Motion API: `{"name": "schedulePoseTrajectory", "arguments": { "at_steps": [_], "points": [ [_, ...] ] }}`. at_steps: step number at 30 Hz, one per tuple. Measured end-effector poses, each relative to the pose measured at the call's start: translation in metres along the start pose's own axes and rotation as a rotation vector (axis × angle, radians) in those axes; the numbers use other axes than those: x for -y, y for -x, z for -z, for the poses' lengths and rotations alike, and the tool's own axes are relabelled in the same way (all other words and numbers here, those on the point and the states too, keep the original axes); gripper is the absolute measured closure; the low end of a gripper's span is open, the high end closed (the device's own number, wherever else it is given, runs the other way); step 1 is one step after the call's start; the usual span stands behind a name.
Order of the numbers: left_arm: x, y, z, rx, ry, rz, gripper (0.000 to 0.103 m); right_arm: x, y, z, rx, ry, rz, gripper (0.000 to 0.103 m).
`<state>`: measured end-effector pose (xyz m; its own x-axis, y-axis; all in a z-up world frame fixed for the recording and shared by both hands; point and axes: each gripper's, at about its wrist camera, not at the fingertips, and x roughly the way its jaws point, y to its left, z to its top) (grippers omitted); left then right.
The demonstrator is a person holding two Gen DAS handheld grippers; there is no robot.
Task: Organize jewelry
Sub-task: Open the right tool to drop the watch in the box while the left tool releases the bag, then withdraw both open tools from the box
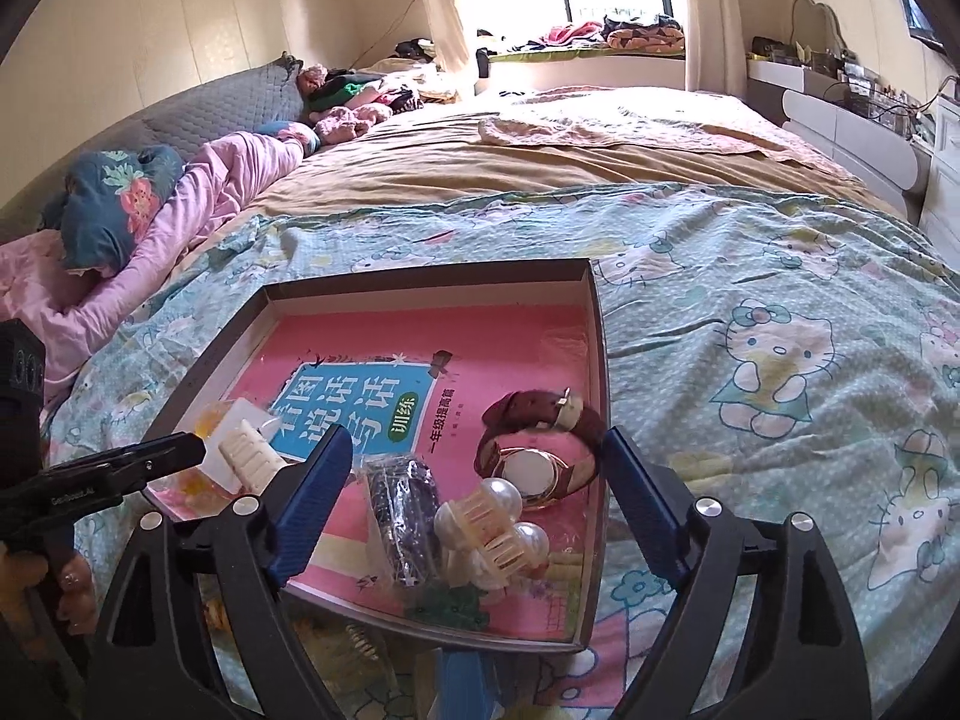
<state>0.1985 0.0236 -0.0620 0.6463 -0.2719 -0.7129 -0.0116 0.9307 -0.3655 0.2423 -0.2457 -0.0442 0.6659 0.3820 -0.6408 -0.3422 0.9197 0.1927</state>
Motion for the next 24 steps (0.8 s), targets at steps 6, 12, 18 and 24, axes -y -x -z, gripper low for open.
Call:
{"name": "schedulePoseTrajectory", "arguments": {
  "at_steps": [6, 12, 18, 24],
  "points": [
    [-0.002, 0.009, 0.000, 0.016, -0.001, 0.004, 0.058, 0.000, 0.012, 0.001, 0.011, 0.000, 0.002, 0.019],
    [0.001, 0.023, -0.002, 0.032, -0.001, 0.004, 0.046, 0.000, 0.023, 0.000, 0.028, -0.002, 0.001, 0.019],
    [0.007, 0.034, -0.003, 0.038, 0.003, 0.018, 0.022, -0.002, 0.035, 0.000, 0.042, 0.003, 0.010, 0.018],
    [0.013, 0.046, -0.003, 0.049, -0.004, 0.012, 0.010, -0.002, 0.045, 0.001, 0.050, -0.005, 0.016, 0.010]
  ]
}}
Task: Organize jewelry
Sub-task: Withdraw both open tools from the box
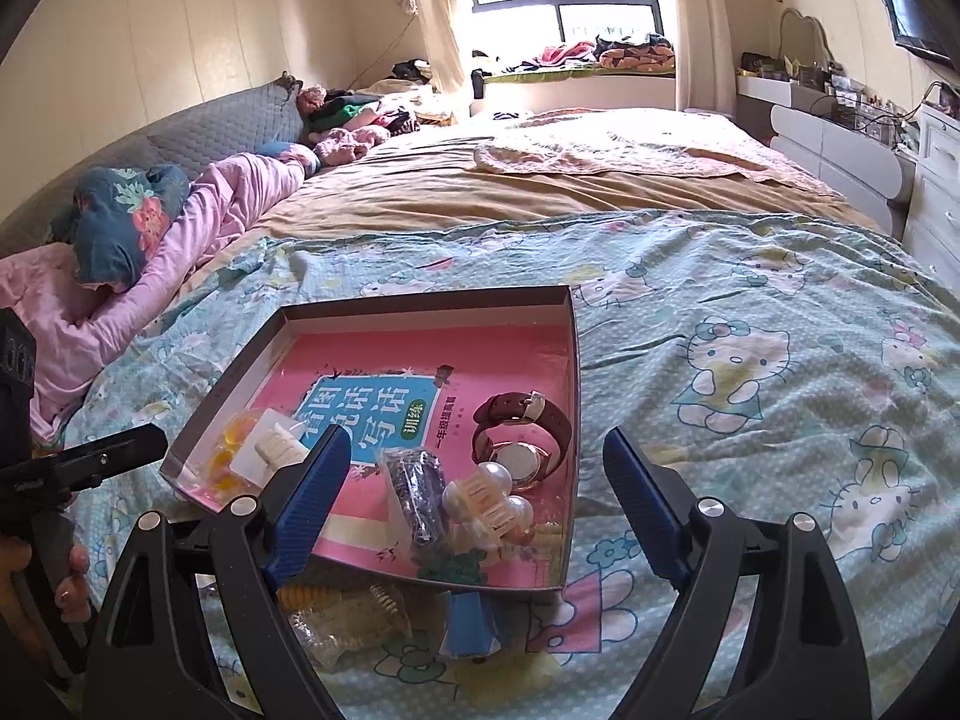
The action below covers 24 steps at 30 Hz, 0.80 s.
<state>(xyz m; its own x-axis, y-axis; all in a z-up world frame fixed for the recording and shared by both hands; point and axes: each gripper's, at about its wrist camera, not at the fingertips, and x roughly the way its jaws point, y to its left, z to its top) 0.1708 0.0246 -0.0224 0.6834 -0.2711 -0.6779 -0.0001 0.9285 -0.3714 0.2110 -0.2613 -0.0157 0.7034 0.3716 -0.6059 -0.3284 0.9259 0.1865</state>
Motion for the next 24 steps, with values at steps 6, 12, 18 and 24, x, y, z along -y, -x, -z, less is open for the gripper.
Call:
{"name": "schedulePoseTrajectory", "arguments": {
  "at_steps": [6, 12, 18, 24],
  "points": [
    [0.004, 0.011, 0.000, 0.018, -0.010, -0.011, 0.009, 0.002, 0.016, -0.003, 0.040, -0.023, 0.003, 0.004],
    [0.007, 0.023, 0.000, 0.040, -0.017, -0.006, 0.010, -0.003, 0.033, -0.006, 0.061, -0.008, -0.006, 0.004],
    [0.014, 0.037, 0.003, 0.059, -0.036, -0.005, 0.010, -0.011, 0.050, -0.006, 0.078, 0.015, -0.019, 0.004],
    [0.019, 0.052, 0.006, 0.081, -0.046, 0.000, 0.010, -0.019, 0.065, -0.005, 0.098, 0.038, -0.034, 0.004]
  ]
}}
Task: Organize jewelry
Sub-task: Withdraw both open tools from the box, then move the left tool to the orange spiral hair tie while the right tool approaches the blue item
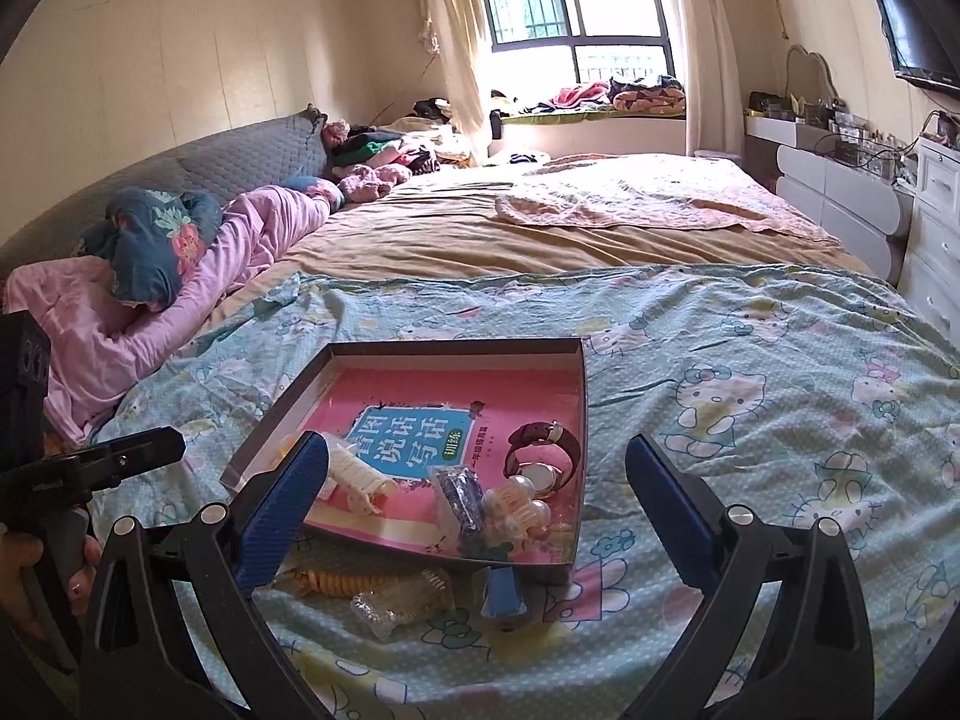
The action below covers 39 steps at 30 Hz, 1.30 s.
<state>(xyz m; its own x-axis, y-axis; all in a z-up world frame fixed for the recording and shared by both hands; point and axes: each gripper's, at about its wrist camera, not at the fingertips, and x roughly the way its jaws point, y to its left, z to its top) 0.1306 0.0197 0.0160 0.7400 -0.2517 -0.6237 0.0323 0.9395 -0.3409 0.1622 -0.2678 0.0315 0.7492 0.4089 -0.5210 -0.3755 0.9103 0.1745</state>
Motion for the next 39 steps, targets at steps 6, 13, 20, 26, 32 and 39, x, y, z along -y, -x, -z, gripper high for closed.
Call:
{"name": "schedulePoseTrajectory", "arguments": {
  "at_steps": [6, 13, 20, 26, 32, 39],
  "points": [
    [0.006, 0.011, 0.002, 0.015, -0.020, 0.001, 0.010, -0.006, 0.013, 0.002, 0.010, 0.017, -0.010, 0.004],
    [0.009, 0.020, 0.009, 0.016, -0.039, -0.001, 0.010, -0.011, 0.022, 0.006, 0.007, 0.039, -0.020, 0.004],
    [0.010, 0.022, 0.018, 0.000, -0.062, -0.007, 0.010, -0.013, 0.030, 0.015, -0.009, 0.058, -0.022, 0.004],
    [0.016, 0.020, 0.029, -0.021, -0.097, -0.012, 0.010, -0.011, 0.030, 0.027, -0.040, 0.065, -0.019, 0.004],
    [0.022, 0.015, 0.041, -0.047, -0.130, -0.017, 0.010, -0.008, 0.029, 0.038, -0.072, 0.064, -0.020, 0.004],
    [0.029, 0.009, 0.055, -0.083, -0.163, -0.027, 0.010, -0.007, 0.026, 0.054, -0.120, 0.067, -0.026, 0.004]
  ]
}}
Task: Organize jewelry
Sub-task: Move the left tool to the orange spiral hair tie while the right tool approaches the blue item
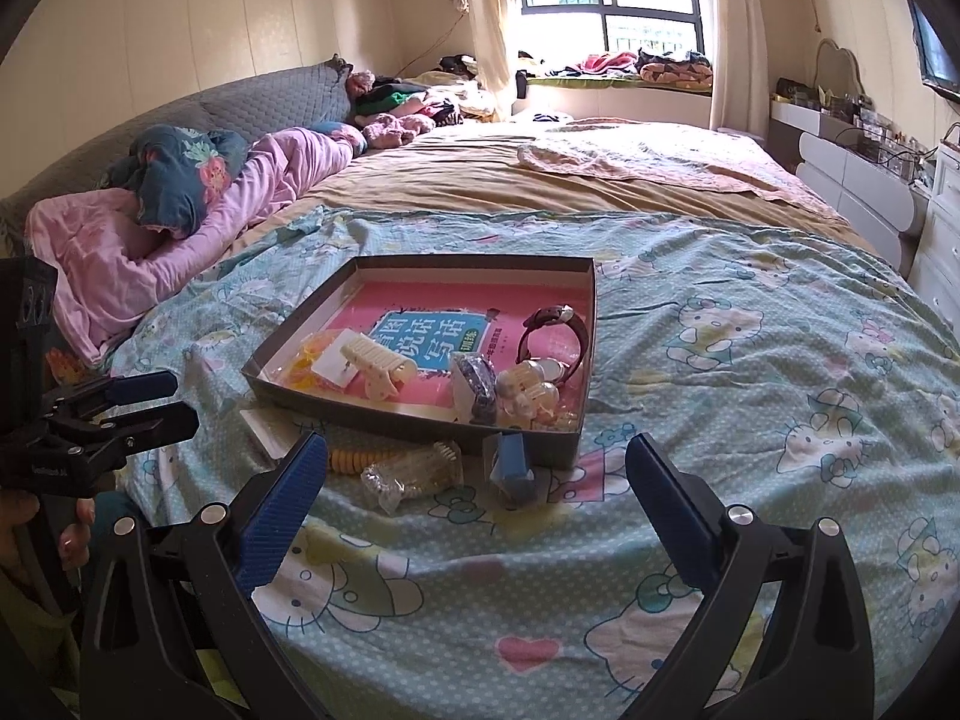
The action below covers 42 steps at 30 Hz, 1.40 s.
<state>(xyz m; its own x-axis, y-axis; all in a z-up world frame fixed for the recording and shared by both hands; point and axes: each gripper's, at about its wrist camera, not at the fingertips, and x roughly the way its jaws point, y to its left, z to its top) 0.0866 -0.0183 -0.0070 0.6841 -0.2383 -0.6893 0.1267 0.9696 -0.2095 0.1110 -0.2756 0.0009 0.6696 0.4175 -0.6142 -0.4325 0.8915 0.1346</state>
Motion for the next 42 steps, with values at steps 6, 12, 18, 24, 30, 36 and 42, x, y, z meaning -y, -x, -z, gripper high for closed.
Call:
{"name": "schedulePoseTrajectory", "arguments": {
  "at_steps": [6, 12, 18, 24, 30, 36, 42],
  "points": [
    [0.008, -0.009, 0.012, -0.038, -0.027, 0.004, 0.010, -0.001, -0.005, 0.012, -0.038, 0.005, -0.006, 0.004],
    [0.010, -0.015, 0.019, -0.063, -0.037, 0.021, 0.010, -0.003, -0.013, 0.021, -0.073, 0.008, -0.016, 0.004],
    [0.005, -0.026, 0.024, -0.097, -0.035, 0.020, 0.012, -0.001, -0.021, 0.027, -0.098, 0.008, -0.022, 0.004],
    [0.007, -0.040, 0.028, -0.128, -0.058, 0.032, 0.044, 0.004, -0.029, 0.029, -0.112, -0.003, -0.018, 0.004],
    [0.006, -0.048, 0.024, -0.140, -0.070, 0.033, 0.070, 0.008, -0.038, 0.032, -0.126, -0.013, -0.019, 0.004],
    [0.009, -0.061, 0.020, -0.170, -0.109, 0.022, 0.075, 0.010, -0.046, 0.033, -0.137, -0.022, -0.021, 0.004],
    [0.015, -0.072, 0.015, -0.177, -0.167, 0.011, 0.075, 0.011, -0.054, 0.031, -0.143, -0.020, -0.020, 0.004]
  ]
}}
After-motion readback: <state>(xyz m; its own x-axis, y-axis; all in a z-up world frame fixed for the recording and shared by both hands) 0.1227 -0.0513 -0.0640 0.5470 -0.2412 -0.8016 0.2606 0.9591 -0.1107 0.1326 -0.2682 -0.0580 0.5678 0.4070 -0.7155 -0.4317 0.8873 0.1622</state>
